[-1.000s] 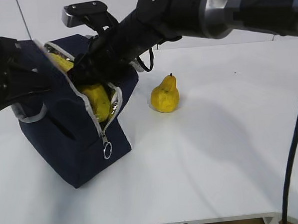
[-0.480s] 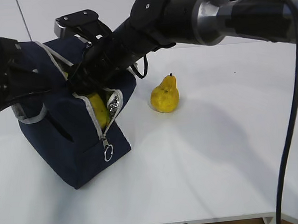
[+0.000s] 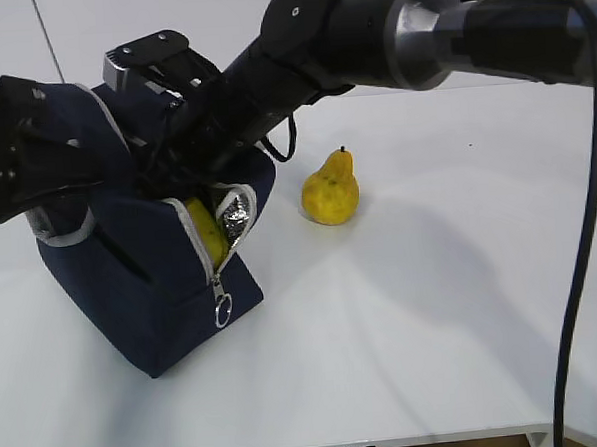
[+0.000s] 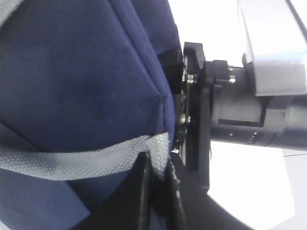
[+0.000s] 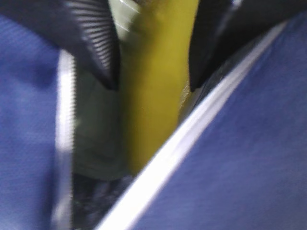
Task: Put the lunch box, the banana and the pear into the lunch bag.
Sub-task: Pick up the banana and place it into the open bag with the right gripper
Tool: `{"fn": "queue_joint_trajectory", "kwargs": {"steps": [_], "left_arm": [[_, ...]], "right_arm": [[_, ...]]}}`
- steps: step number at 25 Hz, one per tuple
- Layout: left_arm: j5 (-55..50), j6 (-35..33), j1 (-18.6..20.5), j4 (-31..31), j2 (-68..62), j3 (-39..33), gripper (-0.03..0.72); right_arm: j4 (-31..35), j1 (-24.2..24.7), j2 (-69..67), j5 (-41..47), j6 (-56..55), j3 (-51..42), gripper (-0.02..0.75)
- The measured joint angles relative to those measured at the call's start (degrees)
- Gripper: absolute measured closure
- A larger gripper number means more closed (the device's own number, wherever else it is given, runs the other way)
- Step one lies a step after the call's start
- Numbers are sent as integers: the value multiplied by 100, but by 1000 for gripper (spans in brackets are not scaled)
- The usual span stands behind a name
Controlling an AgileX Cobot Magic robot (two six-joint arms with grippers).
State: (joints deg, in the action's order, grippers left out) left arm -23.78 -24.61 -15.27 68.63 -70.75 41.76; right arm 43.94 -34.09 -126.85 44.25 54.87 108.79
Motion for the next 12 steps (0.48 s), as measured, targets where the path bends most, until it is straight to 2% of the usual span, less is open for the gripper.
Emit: {"fn": "queue_joint_trajectory", "kwargs": {"steps": [12], "left_arm": [[0, -10, -12, -20, 0, 0, 680]], "right_arm": [[-34, 0, 0, 373, 245, 171, 293]]}}
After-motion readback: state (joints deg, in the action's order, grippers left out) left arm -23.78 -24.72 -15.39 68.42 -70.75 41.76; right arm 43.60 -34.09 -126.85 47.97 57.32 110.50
